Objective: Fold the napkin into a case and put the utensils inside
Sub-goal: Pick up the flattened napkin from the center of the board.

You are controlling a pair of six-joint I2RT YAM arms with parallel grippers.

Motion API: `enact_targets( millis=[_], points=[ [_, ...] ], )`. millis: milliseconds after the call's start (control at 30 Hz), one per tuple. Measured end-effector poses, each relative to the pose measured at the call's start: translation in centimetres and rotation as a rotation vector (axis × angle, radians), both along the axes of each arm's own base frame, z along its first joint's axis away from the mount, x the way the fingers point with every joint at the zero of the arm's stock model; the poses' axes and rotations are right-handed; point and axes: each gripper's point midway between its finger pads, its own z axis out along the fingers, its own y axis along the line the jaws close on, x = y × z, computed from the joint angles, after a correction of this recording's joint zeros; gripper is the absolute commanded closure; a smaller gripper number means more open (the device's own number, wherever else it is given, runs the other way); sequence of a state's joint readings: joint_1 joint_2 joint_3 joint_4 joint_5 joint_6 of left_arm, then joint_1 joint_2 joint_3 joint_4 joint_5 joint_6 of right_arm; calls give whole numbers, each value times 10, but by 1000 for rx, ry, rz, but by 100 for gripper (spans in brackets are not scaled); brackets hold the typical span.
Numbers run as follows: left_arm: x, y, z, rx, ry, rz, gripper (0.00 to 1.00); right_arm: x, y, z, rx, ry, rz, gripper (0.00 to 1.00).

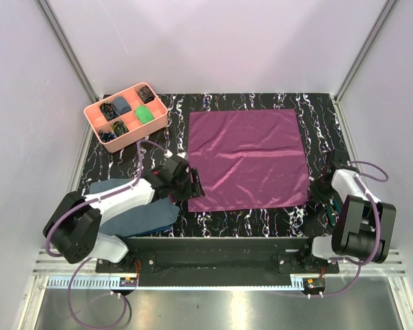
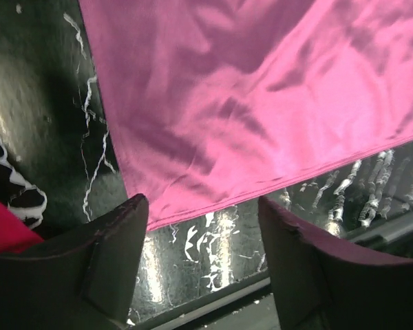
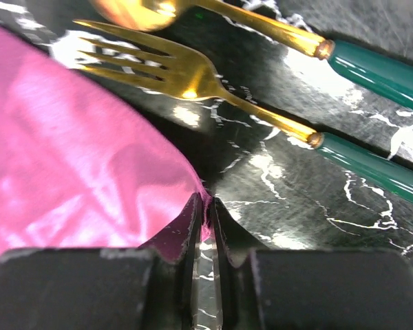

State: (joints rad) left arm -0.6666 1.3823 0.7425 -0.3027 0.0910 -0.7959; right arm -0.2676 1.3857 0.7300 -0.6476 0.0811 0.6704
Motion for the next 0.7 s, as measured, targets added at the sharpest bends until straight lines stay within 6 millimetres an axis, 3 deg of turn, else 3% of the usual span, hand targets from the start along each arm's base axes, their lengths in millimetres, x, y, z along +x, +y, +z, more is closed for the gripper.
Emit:
enact_targets(
  millis=[267,567,700],
  points=[
    [-21,6,-20,196,1,53,42,10,2,9,-4,-102,27,87],
    [-23,6,-39,358,43,117,57,17,11,8,35,-145,80,87],
    [-24,12,-40,388,50,148,57,20,12,10,36,-162,100,88]
  ],
)
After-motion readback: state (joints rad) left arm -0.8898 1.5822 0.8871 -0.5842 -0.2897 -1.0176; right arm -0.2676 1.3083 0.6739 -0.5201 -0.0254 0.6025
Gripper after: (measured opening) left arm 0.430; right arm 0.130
